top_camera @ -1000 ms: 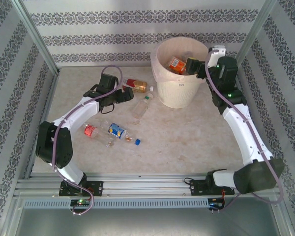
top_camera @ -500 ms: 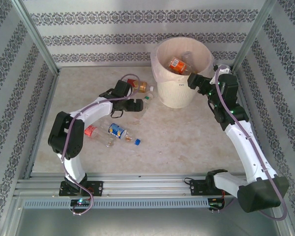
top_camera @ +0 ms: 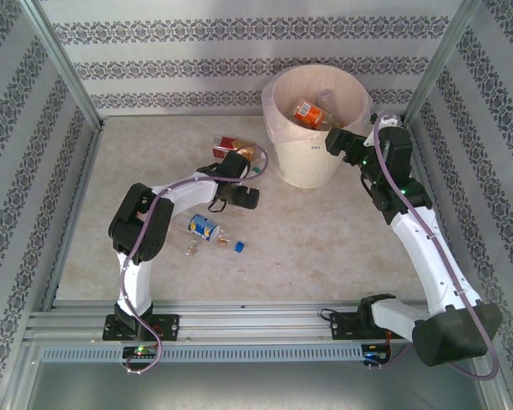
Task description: Put the plastic bottles in the bin
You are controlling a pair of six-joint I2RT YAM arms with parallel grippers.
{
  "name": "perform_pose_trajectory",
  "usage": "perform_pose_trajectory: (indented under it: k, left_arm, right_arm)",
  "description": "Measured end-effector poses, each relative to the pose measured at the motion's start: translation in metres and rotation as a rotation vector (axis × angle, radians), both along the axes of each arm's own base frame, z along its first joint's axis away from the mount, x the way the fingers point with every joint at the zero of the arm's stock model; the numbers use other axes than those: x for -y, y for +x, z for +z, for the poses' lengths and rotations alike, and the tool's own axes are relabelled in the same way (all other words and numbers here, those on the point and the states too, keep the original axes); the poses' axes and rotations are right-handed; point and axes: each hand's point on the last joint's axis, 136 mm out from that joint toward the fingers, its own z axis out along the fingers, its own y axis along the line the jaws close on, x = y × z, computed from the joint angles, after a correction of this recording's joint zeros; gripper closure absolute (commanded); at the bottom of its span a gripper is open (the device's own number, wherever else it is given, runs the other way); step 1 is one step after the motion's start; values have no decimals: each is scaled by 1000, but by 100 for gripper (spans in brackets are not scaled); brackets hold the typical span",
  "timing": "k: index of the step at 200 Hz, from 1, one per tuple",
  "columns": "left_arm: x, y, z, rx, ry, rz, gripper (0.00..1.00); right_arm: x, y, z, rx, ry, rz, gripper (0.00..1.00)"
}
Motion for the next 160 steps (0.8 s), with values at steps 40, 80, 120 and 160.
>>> perform_pose_trajectory:
  k: [40, 80, 120, 160]
  left_arm:
    - [1, 9, -8, 35, 59, -29, 23]
    - [-1, 14, -9, 58, 81, -29, 44]
    - [-7, 5, -7, 71, 77, -27, 55]
    - [-14, -7, 22, 120, 48, -23, 71]
  right_arm:
    - [3, -5, 0, -6, -10, -13, 2]
    - [1, -11, 10, 20, -7, 6, 2]
    - [-22, -16, 14, 49, -9, 100, 2]
    - [-51, -21, 23, 93, -13, 203, 2]
